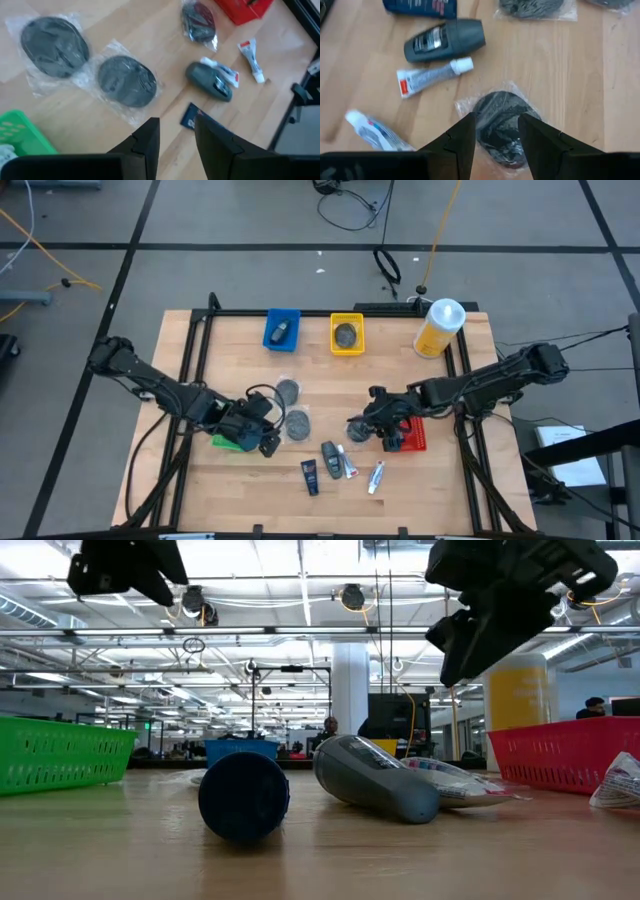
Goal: Pick & Place Travel size toiletries
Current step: Put the black hairbrush into the yellow bin
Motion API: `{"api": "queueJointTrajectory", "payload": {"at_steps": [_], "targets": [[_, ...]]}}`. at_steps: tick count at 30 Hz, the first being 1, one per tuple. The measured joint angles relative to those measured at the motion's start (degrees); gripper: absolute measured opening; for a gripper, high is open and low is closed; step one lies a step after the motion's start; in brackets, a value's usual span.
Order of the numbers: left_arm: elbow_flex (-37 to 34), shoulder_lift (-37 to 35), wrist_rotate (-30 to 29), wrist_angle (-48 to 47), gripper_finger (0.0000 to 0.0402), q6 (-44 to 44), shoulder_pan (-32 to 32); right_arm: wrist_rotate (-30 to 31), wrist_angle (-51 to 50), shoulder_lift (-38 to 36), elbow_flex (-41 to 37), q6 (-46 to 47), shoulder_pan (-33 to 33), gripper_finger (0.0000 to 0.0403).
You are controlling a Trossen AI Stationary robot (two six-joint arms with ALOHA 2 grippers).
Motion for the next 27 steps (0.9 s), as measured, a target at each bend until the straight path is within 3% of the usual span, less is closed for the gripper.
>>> {"api": "queueJointTrajectory", "payload": {"at_steps": [10,19,23,27], "targets": [[-0.02,0.00,-2.24,0.62,0.0115,-3.14,-5.38,0.39,4.97,5.33,0.00,-15.18,-0.03,0.0156],[-0.02,0.00,-3.04,1.46,0.0115,-5.45,-6.80,0.31,12.19,12.87,-0.02,-10.62,-2.06,0.0171],[-0.02,0.00,-3.12,2.09,0.0115,-4.09,-6.60,0.21,11.18,14.74,0.13,-7.51,-2.68,0.0172],[-0.02,0.00,-3.21,1.99,0.0115,-3.77,-6.45,0.13,3.47,15.90,4.21,-7.80,-2.99,0.0172]]}}
